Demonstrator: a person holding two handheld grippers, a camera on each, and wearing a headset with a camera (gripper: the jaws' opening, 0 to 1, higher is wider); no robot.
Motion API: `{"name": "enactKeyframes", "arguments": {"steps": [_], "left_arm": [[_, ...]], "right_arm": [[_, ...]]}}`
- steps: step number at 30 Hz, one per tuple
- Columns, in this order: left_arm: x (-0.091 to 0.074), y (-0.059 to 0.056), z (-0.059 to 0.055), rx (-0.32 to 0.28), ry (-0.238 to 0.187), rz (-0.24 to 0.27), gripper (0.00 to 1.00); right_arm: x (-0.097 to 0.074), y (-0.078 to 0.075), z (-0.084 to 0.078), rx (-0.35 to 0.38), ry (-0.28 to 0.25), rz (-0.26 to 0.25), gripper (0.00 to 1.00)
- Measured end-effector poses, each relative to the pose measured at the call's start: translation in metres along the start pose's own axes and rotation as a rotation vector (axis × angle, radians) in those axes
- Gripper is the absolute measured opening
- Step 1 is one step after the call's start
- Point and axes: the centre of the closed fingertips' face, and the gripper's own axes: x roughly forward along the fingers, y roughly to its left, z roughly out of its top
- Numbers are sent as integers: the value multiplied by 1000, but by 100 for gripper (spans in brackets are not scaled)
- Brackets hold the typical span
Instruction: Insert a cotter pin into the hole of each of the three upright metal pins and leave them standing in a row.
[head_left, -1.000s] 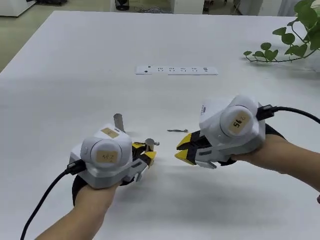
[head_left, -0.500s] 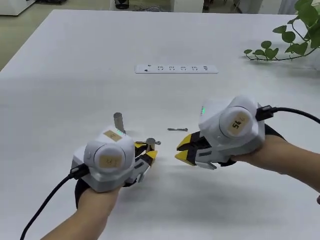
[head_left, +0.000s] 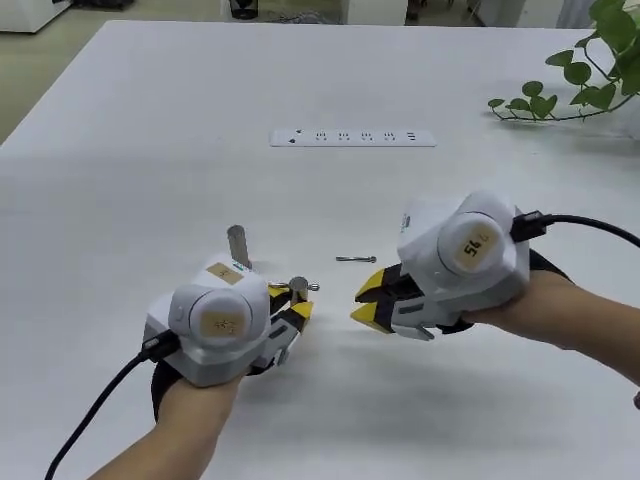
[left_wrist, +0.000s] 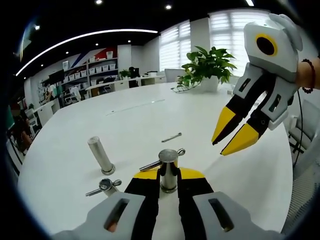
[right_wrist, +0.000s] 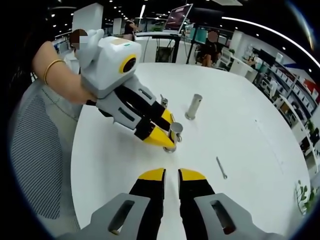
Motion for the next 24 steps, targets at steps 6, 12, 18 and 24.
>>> {"name": "enactKeyframes", "arguments": {"steps": [6, 12, 18, 24], "left_arm": [[1, 1, 0, -25, -2, 16, 10], [-1, -1, 2, -76, -12, 4, 17], [-10, -7, -1, -145, -4, -24, 23], [-20, -8, -2, -168, 3, -47, 27]], "right_arm": [[0, -1, 0, 12, -4, -4, 7], [-1, -2, 1, 51, -27, -9, 10], [-3, -5, 3, 146, -76, -16, 14], [-3, -13, 5, 228, -116, -29, 20]]}}
